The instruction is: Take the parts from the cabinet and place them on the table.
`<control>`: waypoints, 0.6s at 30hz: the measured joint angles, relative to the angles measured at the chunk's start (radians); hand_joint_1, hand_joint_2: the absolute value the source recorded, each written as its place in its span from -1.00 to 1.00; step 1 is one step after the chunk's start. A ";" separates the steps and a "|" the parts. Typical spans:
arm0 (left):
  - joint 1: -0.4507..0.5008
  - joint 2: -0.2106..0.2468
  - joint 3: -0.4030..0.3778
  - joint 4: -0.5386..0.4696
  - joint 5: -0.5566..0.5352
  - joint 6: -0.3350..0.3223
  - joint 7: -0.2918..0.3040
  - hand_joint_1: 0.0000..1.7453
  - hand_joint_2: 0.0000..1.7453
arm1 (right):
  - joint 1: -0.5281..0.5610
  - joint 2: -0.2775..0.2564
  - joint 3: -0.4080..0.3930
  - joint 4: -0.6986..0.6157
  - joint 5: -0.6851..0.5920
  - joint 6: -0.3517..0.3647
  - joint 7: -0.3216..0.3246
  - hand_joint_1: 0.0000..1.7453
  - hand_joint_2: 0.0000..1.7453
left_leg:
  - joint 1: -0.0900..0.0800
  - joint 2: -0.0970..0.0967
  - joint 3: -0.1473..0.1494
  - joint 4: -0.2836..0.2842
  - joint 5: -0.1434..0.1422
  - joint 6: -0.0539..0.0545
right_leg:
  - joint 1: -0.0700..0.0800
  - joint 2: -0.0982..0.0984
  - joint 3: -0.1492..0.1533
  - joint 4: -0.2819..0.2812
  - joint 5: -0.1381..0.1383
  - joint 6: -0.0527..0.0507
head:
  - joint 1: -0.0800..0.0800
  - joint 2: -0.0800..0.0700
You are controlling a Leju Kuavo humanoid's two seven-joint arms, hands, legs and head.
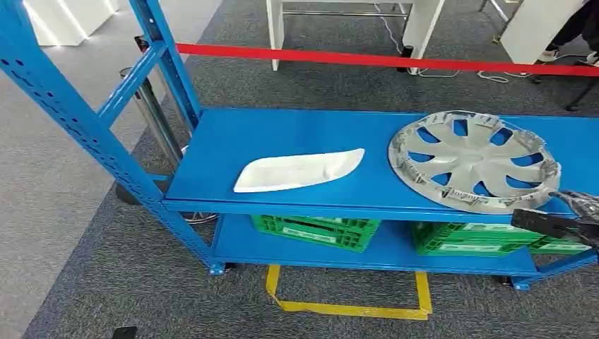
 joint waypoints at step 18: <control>-0.002 0.001 -0.001 0.000 0.004 0.003 0.003 -1.00 1.00 | -0.104 0.178 0.074 0.072 0.165 -0.055 0.000 -1.00 1.00 | 0.000 0.000 0.000 0.000 0.001 0.000 | 0.000 0.000 -0.001 0.000 0.000 0.000 | 0.000 0.000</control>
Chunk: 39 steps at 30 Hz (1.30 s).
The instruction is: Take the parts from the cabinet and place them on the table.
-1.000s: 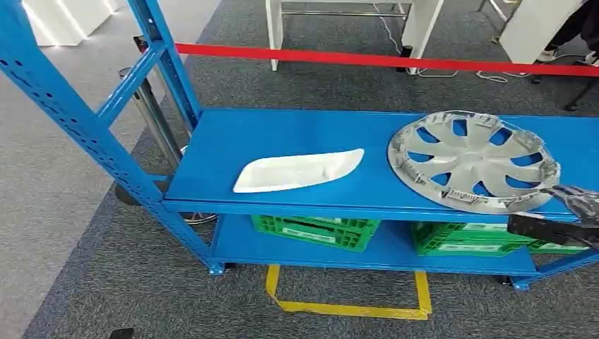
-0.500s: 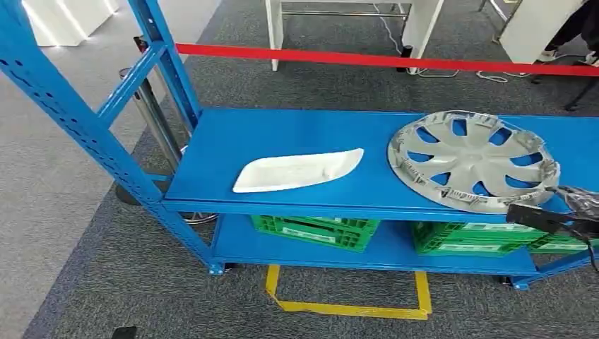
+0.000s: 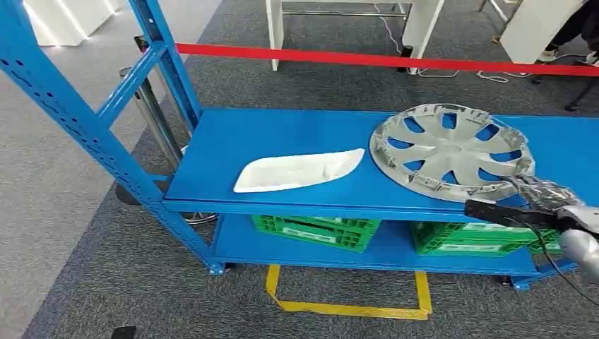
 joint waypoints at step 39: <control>-0.001 0.011 -0.006 0.000 -0.038 -0.021 -0.019 -1.00 1.00 | -0.137 0.063 0.027 0.310 -0.139 -0.039 -0.195 -1.00 1.00 | 0.000 0.000 0.000 0.000 0.002 0.002 | 0.000 0.000 0.000 0.000 0.002 0.001 | 0.000 0.000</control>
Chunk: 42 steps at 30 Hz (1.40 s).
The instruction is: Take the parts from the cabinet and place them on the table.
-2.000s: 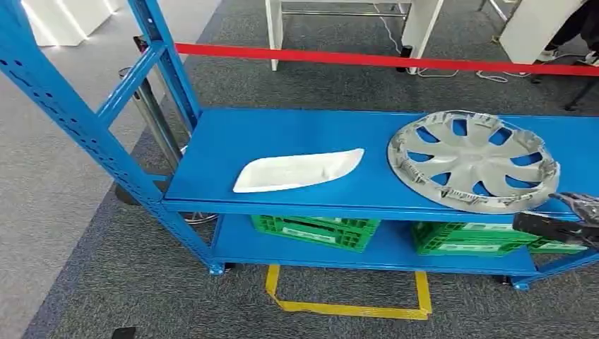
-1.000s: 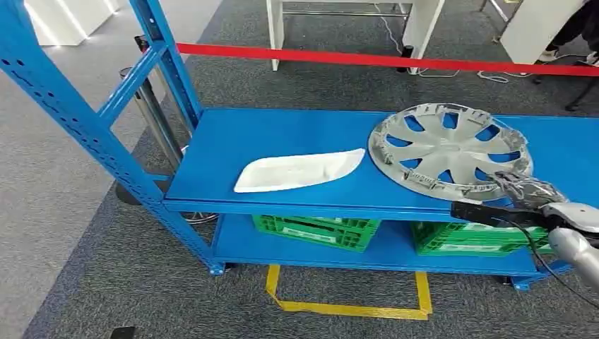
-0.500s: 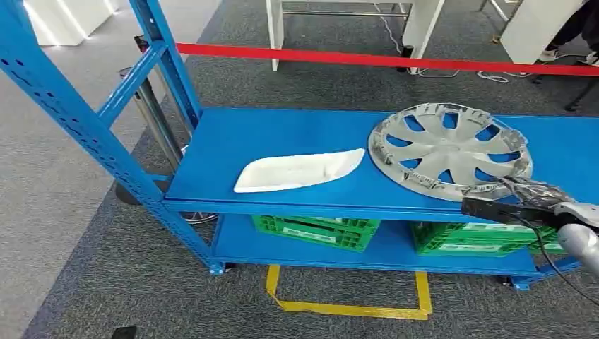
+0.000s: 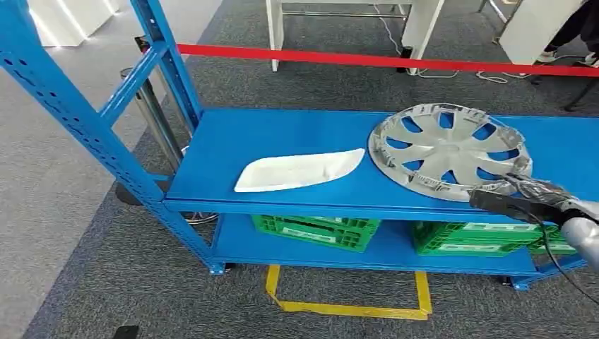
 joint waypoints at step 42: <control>0.001 0.006 0.000 0.000 0.008 0.010 0.008 -1.00 1.00 | -0.041 -0.036 0.230 -0.291 -0.043 0.229 0.034 1.00 1.00 | 0.000 0.001 -0.005 0.000 0.002 -0.001 | 0.000 0.001 -0.006 0.000 0.003 0.000 | 0.000 0.000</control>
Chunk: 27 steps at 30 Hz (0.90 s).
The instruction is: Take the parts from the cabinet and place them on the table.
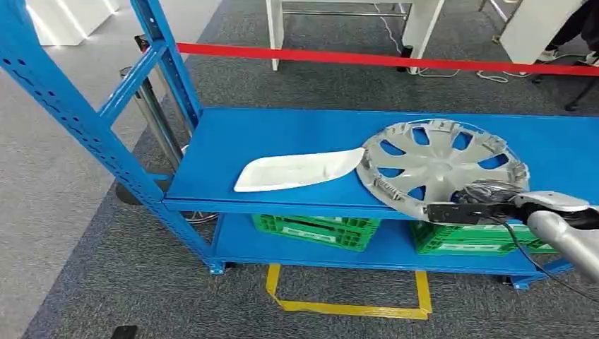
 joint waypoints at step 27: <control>0.002 -0.002 0.002 0.000 0.011 0.003 -0.018 -1.00 1.00 | 0.149 -0.056 -0.020 -0.231 -0.063 -0.343 0.001 1.00 1.00 | 0.000 -0.005 -0.003 0.001 0.000 0.000 | 0.000 -0.005 -0.002 0.000 -0.001 0.000 | 0.000 0.000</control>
